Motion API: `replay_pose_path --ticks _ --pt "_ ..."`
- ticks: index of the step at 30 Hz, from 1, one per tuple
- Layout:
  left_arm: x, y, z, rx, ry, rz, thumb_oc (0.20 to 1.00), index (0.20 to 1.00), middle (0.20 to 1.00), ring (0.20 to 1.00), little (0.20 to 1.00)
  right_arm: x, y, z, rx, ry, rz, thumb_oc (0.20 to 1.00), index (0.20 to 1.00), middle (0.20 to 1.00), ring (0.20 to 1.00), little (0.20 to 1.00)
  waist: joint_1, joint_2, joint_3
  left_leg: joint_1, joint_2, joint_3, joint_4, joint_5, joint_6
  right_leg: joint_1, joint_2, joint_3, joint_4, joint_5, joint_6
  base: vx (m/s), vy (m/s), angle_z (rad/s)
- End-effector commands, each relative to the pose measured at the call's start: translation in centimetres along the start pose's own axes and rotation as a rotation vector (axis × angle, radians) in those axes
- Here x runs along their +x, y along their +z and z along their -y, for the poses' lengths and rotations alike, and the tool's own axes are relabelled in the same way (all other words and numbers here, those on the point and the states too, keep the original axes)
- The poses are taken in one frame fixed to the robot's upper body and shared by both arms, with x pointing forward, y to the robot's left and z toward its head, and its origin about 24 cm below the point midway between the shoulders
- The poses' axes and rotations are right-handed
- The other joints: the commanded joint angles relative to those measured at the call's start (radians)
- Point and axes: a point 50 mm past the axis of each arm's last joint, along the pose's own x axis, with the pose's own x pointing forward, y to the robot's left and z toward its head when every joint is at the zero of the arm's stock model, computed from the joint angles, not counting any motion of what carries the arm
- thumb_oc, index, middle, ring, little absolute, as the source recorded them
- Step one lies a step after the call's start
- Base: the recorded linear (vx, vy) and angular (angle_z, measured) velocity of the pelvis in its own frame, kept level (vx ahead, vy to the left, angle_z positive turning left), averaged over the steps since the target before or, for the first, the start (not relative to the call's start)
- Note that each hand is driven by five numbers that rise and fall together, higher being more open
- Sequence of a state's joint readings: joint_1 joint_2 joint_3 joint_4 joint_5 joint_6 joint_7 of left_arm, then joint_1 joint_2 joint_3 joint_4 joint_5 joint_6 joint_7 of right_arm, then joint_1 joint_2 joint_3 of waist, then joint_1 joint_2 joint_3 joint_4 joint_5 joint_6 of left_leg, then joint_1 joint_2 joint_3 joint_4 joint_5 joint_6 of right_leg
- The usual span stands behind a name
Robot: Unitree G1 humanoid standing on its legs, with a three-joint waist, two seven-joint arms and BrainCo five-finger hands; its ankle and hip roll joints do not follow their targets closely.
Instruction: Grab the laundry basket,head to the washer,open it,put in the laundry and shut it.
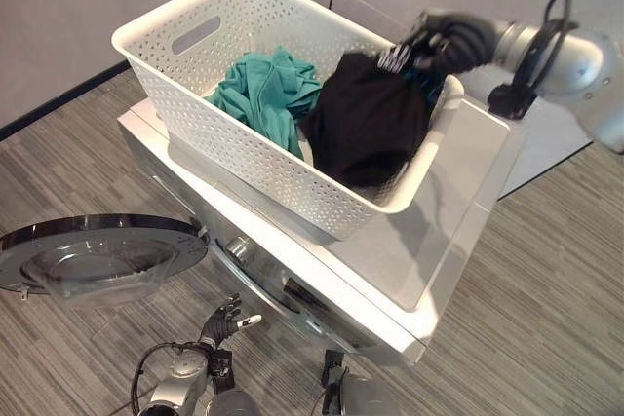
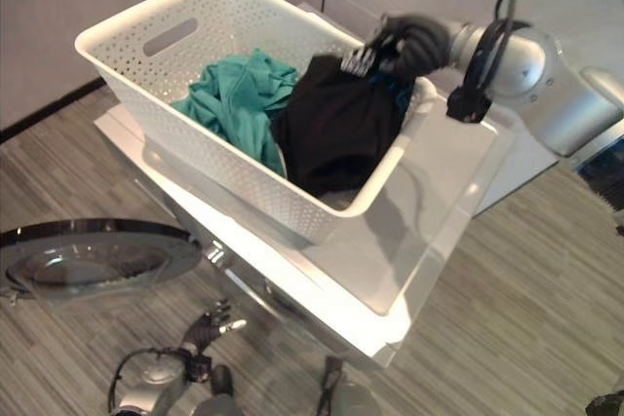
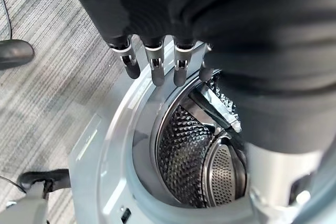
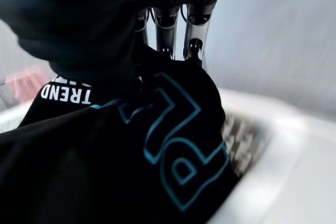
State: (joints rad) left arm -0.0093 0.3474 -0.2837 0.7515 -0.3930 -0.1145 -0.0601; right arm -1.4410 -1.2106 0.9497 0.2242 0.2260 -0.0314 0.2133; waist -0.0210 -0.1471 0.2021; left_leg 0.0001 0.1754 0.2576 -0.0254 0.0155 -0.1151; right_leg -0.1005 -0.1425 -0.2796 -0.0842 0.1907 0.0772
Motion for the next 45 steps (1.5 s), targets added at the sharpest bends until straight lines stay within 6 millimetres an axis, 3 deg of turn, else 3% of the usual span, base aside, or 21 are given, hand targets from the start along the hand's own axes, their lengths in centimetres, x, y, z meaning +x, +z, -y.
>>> replay_pose_path --ticks 1,6,7,19,31,33,35,36,37,38,39,43,44,45 --pt "-0.2 -0.1 -0.4 0.014 0.012 0.017 1.000 1.000 1.000 1.000 1.000 -1.4 1.7 7.5 -0.100 -0.389 0.048 0.200 0.200 0.200 0.200 0.200 0.001 0.012 -0.042 -0.038 -0.047 -0.036 0.085 -0.103 0.076 0.027 -0.014 0.050 0.191 -0.267 0.012 0.03 0.001 -0.12" --pt "-0.2 -0.3 -0.6 0.017 0.036 0.006 1.000 1.000 1.000 1.000 1.000 -2.0 2.2 9.7 -0.146 -0.579 0.044 0.200 0.200 0.200 0.200 0.200 0.003 0.015 -0.064 -0.027 -0.053 -0.030 0.078 -0.089 0.086 0.045 -0.016 0.041 0.180 -0.258 0.004 -0.01 -0.003 -0.06" --pt "-0.3 -0.6 -0.5 0.022 0.038 -0.004 1.000 1.000 1.000 1.000 1.000 -2.4 2.3 11.2 -0.160 -0.700 0.027 0.200 0.200 0.200 0.200 0.200 0.007 0.021 -0.085 -0.014 -0.056 -0.034 0.069 -0.091 0.087 0.064 -0.013 0.039 0.165 -0.259 0.005 0.04 -0.005 0.04" --pt "-0.5 -1.2 -0.5 0.072 0.064 -0.026 1.000 1.000 1.000 1.000 1.000 -2.6 1.9 14.8 -0.236 -1.070 -0.119 0.200 0.200 0.200 0.200 0.200 0.040 0.030 -0.126 0.014 -0.072 -0.060 0.055 -0.102 0.095 0.108 -0.012 0.035 0.140 -0.254 0.009 0.01 0.002 0.07" --pt "0.5 0.0 0.7 0.122 0.042 0.005 1.000 1.000 1.000 1.000 1.000 -4.0 0.7 15.8 -0.275 -1.184 -0.201 0.200 0.200 0.200 0.200 0.200 0.049 0.027 -0.137 0.019 -0.100 -0.082 0.057 -0.114 0.109 0.126 -0.041 0.010 0.154 -0.247 0.030 -0.01 0.060 0.07" --pt "0.8 0.5 0.9 0.123 0.058 0.021 1.000 1.000 1.000 1.000 1.000 -3.3 1.8 15.3 -0.337 -1.210 -0.177 0.200 0.200 0.200 0.200 0.200 0.051 0.043 -0.125 0.018 -0.115 -0.068 0.053 -0.118 0.124 0.077 -0.063 0.021 0.196 -0.222 0.047 -0.16 0.169 0.02" --pt "1.0 1.2 0.3 0.120 0.093 0.041 1.000 1.000 1.000 1.000 1.000 -3.0 3.1 15.6 -0.337 -1.244 -0.132 0.200 0.200 0.200 0.200 0.200 0.054 0.055 -0.100 0.006 -0.109 -0.037 0.076 -0.122 0.137 0.048 -0.062 0.003 0.309 -0.256 0.033 -0.23 0.194 -0.25" --pt "1.0 1.6 -0.4 0.106 0.128 0.054 1.000 1.000 1.000 1.000 1.000 -2.6 4.5 15.7 -0.343 -1.276 -0.081 0.200 0.200 0.200 0.200 0.200 0.063 0.069 -0.093 0.002 -0.110 -0.002 0.103 -0.138 0.152 0.065 -0.049 -0.055 0.476 -0.318 0.029 -0.12 0.166 -1.36" --pt "1.0 1.6 -0.4 0.104 0.129 0.054 1.000 1.000 1.000 1.000 1.000 -2.6 4.5 15.7 -0.344 -1.276 -0.080 0.200 0.200 0.200 0.200 0.200 0.063 0.067 -0.092 0.002 -0.112 -0.001 0.107 -0.142 0.153 0.059 -0.054 -0.052 0.490 -0.326 0.030 -0.19 0.225 -1.90" --pt "0.7 1.6 -1.8 0.077 0.197 0.060 1.000 1.000 1.000 1.000 1.000 -2.4 5.7 15.3 -0.354 -1.284 -0.018 0.200 0.200 0.200 0.200 0.200 0.067 0.056 -0.111 -0.018 -0.140 0.054 0.122 -0.140 0.177 0.099 -0.028 -0.080 0.650 -0.321 0.054 -0.12 0.107 -1.44" --pt "0.6 1.6 -1.9 0.078 0.199 0.059 1.000 1.000 1.000 1.000 1.000 -2.4 5.7 15.2 -0.352 -1.283 -0.019 0.200 0.200 0.200 0.200 0.200 0.068 0.054 -0.112 -0.017 -0.141 0.057 0.123 -0.142 0.179 0.098 -0.030 -0.076 0.652 -0.322 0.057 -0.14 0.121 -0.62" --pt "0.5 2.1 -2.9 0.034 0.263 0.094 1.000 1.000 1.000 1.000 1.000 -2.6 6.5 14.5 -0.270 -1.332 0.066 0.200 0.200 0.200 0.200 0.200 0.103 0.001 -0.163 -0.071 -0.209 0.109 0.124 -0.136 0.194 0.205 0.068 -0.028 0.575 -0.247 0.127 -0.11 -0.004 -0.41" --pt "0.1 2.6 -3.7 0.012 0.294 0.123 1.000 1.000 1.000 1.000 1.000 -2.9 7.2 14.2 -0.285 -1.351 0.103 0.200 0.200 0.200 0.200 0.200 0.129 -0.020 -0.179 -0.099 -0.214 0.148 0.119 -0.119 0.186 0.242 0.114 0.004 0.465 -0.280 0.105 -0.17 -0.036 -0.64" --pt "0.1 2.6 -3.8 0.012 0.295 0.122 1.000 1.000 1.000 1.000 1.000 -2.9 7.2 14.2 -0.285 -1.352 0.102 0.200 0.200 0.200 0.200 0.200 0.133 -0.022 -0.181 -0.099 -0.212 0.153 0.118 -0.118 0.183 0.244 0.116 0.009 0.457 -0.279 0.102 -0.19 -0.058 -0.87"
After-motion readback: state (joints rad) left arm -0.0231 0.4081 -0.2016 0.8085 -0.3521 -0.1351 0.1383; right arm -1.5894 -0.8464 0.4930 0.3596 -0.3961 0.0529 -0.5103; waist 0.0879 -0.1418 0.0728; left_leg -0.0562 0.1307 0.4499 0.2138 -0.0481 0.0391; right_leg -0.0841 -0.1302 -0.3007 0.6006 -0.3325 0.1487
